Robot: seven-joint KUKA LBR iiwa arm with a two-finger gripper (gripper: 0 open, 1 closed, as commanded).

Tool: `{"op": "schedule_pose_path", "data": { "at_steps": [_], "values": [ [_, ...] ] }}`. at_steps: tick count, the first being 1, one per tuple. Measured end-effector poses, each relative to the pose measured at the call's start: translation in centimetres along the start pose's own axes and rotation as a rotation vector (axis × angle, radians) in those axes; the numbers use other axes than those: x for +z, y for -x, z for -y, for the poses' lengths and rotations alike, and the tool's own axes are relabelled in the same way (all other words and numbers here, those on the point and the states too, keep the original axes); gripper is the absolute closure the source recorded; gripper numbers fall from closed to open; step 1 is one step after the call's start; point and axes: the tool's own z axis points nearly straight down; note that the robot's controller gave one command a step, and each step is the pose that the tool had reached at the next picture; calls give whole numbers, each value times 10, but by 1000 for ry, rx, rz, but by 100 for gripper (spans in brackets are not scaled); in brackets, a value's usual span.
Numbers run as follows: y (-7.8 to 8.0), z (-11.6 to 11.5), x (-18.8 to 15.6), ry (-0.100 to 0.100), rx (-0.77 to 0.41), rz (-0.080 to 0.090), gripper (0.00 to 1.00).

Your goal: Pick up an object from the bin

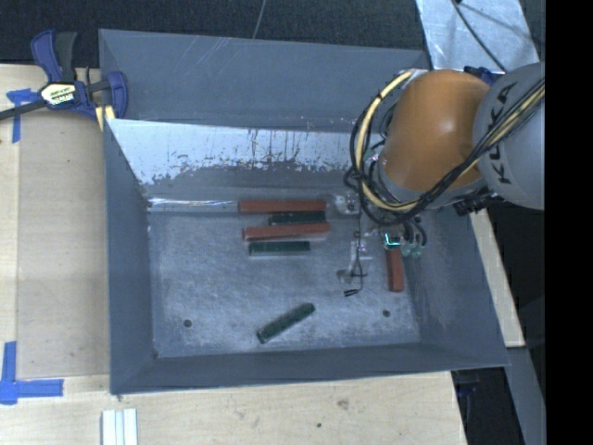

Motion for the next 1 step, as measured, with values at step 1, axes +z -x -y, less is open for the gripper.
{"op": "schedule_pose_path", "data": {
  "at_steps": [1],
  "values": [
    [2,0,-5,0,0,8,0]
  ]
}}
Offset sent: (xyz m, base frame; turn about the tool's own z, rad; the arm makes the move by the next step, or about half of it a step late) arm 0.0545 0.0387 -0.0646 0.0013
